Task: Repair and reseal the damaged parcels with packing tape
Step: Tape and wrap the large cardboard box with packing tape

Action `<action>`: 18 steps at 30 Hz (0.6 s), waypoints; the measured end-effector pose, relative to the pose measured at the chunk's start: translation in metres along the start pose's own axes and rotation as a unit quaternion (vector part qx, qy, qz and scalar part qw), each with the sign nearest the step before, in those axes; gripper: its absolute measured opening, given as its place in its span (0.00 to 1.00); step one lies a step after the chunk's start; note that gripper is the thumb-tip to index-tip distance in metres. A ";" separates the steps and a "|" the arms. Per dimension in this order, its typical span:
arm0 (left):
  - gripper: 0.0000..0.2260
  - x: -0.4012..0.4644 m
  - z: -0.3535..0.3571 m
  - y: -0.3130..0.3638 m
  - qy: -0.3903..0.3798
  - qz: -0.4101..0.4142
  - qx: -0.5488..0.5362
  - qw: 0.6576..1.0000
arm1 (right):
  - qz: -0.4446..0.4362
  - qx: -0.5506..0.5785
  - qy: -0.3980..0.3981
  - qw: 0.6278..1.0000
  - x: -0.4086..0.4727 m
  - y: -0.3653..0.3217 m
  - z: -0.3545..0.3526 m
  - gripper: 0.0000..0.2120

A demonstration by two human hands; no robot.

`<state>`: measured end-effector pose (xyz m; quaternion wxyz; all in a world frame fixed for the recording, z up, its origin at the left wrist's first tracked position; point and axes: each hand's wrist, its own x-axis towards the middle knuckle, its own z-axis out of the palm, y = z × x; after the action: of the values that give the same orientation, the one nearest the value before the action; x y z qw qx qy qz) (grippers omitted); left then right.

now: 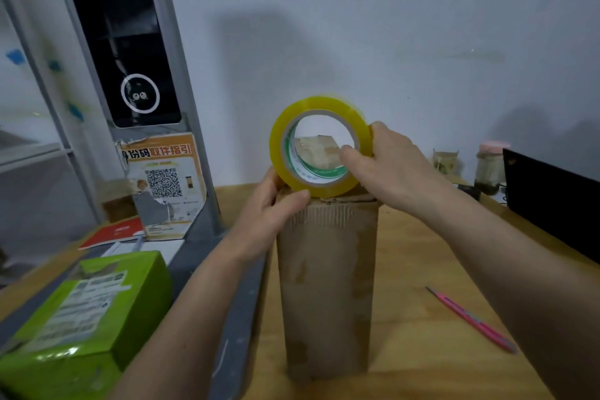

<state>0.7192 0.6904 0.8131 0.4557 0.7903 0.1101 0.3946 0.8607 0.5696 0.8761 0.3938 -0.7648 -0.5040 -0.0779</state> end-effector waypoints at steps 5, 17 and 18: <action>0.19 0.004 -0.002 -0.005 -0.031 0.002 0.070 0.997 | -0.002 0.047 -0.016 0.999 0.004 -0.001 -0.013 0.11; 0.29 -0.005 -0.002 -0.009 -0.010 -0.014 0.063 0.998 | -0.030 0.024 0.072 0.997 0.015 0.040 -0.060 0.05; 0.28 -0.007 -0.004 -0.009 -0.005 -0.015 0.057 0.998 | -0.021 0.014 0.086 0.996 0.015 0.046 -0.065 0.05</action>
<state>0.7140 0.6945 0.8031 0.4160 0.8152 0.1425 0.3769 0.9243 0.5280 0.9040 0.4443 -0.7389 -0.4855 -0.1448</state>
